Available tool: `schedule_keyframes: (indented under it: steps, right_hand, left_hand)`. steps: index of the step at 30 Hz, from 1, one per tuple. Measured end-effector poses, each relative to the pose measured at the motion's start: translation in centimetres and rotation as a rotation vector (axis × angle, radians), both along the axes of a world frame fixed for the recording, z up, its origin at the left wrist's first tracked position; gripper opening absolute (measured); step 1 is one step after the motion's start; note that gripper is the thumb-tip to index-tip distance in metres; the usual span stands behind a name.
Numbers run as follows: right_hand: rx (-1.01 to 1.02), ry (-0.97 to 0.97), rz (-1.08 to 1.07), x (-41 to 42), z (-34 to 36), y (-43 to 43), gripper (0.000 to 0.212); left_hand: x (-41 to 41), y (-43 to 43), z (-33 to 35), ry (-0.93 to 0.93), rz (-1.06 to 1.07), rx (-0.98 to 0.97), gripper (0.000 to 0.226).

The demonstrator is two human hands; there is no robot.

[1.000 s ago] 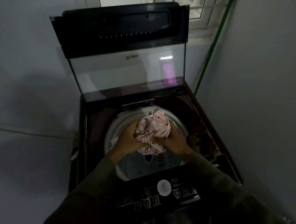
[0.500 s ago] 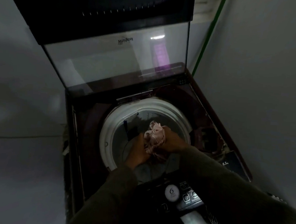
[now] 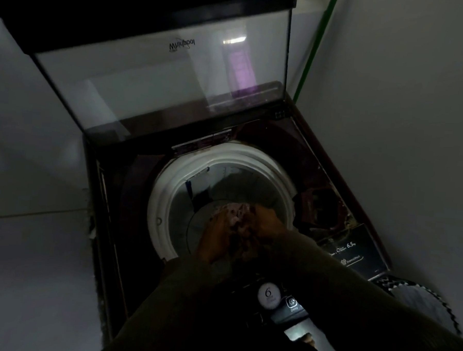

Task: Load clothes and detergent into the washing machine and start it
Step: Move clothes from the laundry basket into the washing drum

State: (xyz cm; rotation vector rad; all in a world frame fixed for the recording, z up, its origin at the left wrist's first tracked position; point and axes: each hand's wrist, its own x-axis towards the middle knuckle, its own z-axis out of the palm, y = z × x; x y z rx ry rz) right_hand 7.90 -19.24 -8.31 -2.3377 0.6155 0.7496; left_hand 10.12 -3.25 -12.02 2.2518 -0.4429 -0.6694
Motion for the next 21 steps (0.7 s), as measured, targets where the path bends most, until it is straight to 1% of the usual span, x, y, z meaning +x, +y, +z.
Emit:
schedule_keyframes:
  steps: [1,3,5,6,7,8,9,11,12,14,16,17,19,21]
  right_hand:
    - [-0.020,0.004,-0.005,0.1,0.3,0.3,0.034]
    - [-0.045,-0.022,-0.039,0.2,0.7,0.3,0.034]
    - [-0.013,-0.071,0.011,0.0,1.6,0.4,0.040]
    - [-0.008,-0.087,0.047,-0.2,2.2,0.5,0.045]
    - [-0.029,-0.098,0.076,-0.5,2.5,0.3,0.049]
    - [-0.025,-0.117,0.073,-0.9,2.9,0.2,0.050]
    - [-0.055,-0.133,0.101,-1.2,3.2,0.1,0.052]
    - [-0.154,-0.130,0.229,-1.7,4.0,-0.3,0.062]
    - [-0.185,-0.133,0.293,-2.2,4.6,-0.4,0.067]
    - [-0.229,-0.125,0.332,-2.7,5.4,-0.9,0.071]
    - [-0.303,-0.196,0.341,-3.4,6.3,-1.4,0.065]
    - [-0.351,-0.260,0.334,-3.7,6.8,-1.7,0.063]
    - [-0.405,-0.388,0.323,-4.5,7.9,-2.5,0.064]
    - [-0.426,-0.510,0.290,-5.3,9.0,-3.7,0.064]
  left_hand:
    - [0.1,0.1,0.0,0.014,-0.008,0.022,0.044]
    - [-0.1,0.2,0.4,-0.015,-0.092,0.021,0.046]
    - [-0.7,0.3,0.8,-0.024,-0.168,0.012,0.058]
    - [-0.8,0.3,1.0,-0.073,-0.168,0.028,0.061]
    - [-0.9,0.2,1.1,-0.163,-0.147,0.055,0.060]
    - [-0.9,0.1,1.2,-0.210,-0.163,0.083,0.061]
    - [-0.8,0.0,1.8,-0.237,-0.198,0.124,0.065]
    - [-0.5,-0.6,2.4,-0.332,-0.238,0.206,0.074]
    - [-0.4,-0.9,3.1,-0.356,-0.265,0.248,0.076]
    - [-0.2,-1.6,3.8,-0.370,-0.297,0.328,0.072]
    - [0.0,-2.3,4.9,-0.465,-0.303,0.383,0.071]
    - [0.0,-2.8,5.5,-0.489,-0.297,0.377,0.071]
    - [0.0,-3.7,6.8,-0.534,-0.272,0.331,0.069]
    - [-0.1,-4.8,7.9,-0.629,-0.253,0.263,0.065]
